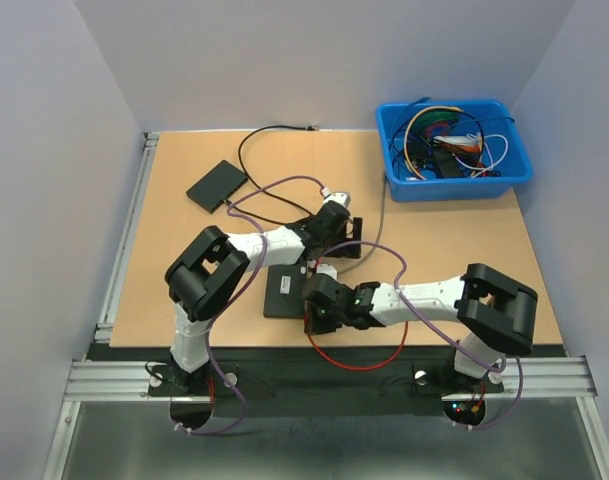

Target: Insert the plug into the switch port

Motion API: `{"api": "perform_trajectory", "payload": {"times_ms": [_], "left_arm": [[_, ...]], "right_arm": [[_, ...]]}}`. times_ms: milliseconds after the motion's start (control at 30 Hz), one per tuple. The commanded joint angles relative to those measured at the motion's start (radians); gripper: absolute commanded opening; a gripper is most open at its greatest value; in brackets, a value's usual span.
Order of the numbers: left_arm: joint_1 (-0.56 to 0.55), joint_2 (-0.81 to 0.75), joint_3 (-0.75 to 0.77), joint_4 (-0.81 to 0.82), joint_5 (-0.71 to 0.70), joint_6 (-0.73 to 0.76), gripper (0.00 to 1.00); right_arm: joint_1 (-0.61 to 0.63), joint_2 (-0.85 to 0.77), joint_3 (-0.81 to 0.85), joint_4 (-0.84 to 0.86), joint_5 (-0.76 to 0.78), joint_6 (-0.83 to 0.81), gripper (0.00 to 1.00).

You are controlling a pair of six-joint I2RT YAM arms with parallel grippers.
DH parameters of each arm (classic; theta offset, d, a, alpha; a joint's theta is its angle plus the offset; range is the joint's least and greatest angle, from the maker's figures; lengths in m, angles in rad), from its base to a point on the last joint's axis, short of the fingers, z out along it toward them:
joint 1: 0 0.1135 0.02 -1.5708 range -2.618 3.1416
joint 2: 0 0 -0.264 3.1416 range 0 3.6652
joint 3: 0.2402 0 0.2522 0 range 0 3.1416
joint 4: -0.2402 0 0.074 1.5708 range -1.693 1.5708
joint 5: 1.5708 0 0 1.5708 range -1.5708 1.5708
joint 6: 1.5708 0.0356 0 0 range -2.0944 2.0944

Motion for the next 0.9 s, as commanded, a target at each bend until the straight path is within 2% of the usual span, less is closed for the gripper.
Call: {"api": "perform_trajectory", "payload": {"times_ms": [0,233,367,567,700,867], "left_arm": [[0.045,0.042,0.158,0.033,0.177,0.065,0.98],[0.156,-0.124,0.130,-0.040,0.139,0.103,0.98],[0.163,-0.259,0.055,-0.117,-0.016,0.076,0.98],[0.165,-0.475,-0.250,-0.146,-0.152,-0.046,0.99],[0.168,-0.534,-0.408,-0.079,-0.142,-0.093,0.99],[0.182,-0.500,-0.509,-0.007,-0.116,-0.106,0.99]], "right_arm": [[0.002,0.049,0.037,0.090,0.083,-0.078,0.00],[-0.008,0.018,-0.061,0.087,0.106,-0.042,0.01],[-0.008,-0.006,-0.113,0.076,0.109,-0.021,0.00],[-0.008,-0.123,-0.127,-0.077,0.288,0.022,0.00],[-0.011,-0.098,-0.069,-0.084,0.316,-0.035,0.01],[-0.012,0.076,0.103,-0.082,0.302,-0.093,0.00]]}}
